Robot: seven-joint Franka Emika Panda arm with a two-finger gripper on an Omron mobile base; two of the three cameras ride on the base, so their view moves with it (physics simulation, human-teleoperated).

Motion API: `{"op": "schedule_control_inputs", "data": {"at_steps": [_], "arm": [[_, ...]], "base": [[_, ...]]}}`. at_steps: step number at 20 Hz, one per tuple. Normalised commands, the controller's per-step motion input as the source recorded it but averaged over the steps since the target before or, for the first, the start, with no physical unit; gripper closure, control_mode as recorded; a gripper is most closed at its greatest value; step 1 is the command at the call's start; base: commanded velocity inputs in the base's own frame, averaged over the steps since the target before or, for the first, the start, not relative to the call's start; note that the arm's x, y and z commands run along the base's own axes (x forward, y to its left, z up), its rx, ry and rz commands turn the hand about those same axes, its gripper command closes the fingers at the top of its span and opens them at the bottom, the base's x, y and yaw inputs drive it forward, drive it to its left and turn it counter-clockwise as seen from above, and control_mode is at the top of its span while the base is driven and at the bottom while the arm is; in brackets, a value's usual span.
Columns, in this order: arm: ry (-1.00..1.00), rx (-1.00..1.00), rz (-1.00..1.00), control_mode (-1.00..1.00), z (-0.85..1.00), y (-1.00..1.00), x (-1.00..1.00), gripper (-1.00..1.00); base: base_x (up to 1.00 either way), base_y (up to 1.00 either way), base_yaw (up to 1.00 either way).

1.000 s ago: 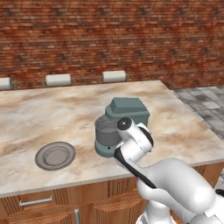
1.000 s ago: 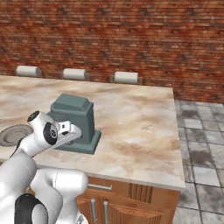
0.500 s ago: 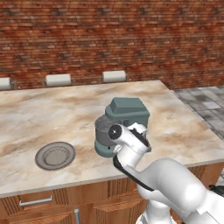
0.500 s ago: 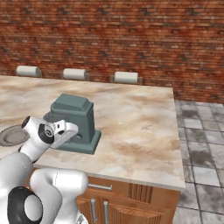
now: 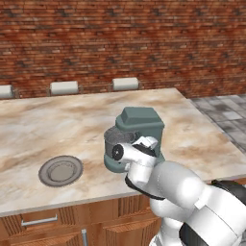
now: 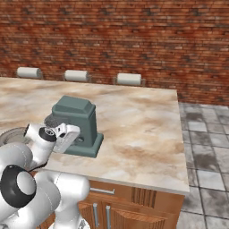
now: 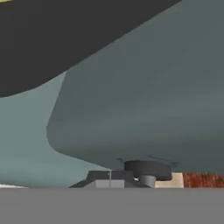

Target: Add butter and sugar cubes to the stand mixer bowl and then turn on the stand mixer to begin making frosting.

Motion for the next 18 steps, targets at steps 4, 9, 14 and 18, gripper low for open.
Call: {"op": "schedule_control_inputs", "data": {"at_steps": [4,9,14,18], "arm": [[0.0,-0.17,0.0,-1.0,-0.16,0.0,0.32,1.0],[0.0,-0.13,0.0,-1.0,-0.01,0.0,0.17,1.0],[0.0,-0.06,0.0,-1.0,0.0,-0.13,0.1,1.0],[-0.02,-0.04,0.0,-1.0,0.01,-0.33,0.0,1.0]], "base": [[0.0,0.0,0.0],[0.0,0.0,0.0],[0.0,0.0,0.0],[0.0,0.0,0.0]]}}
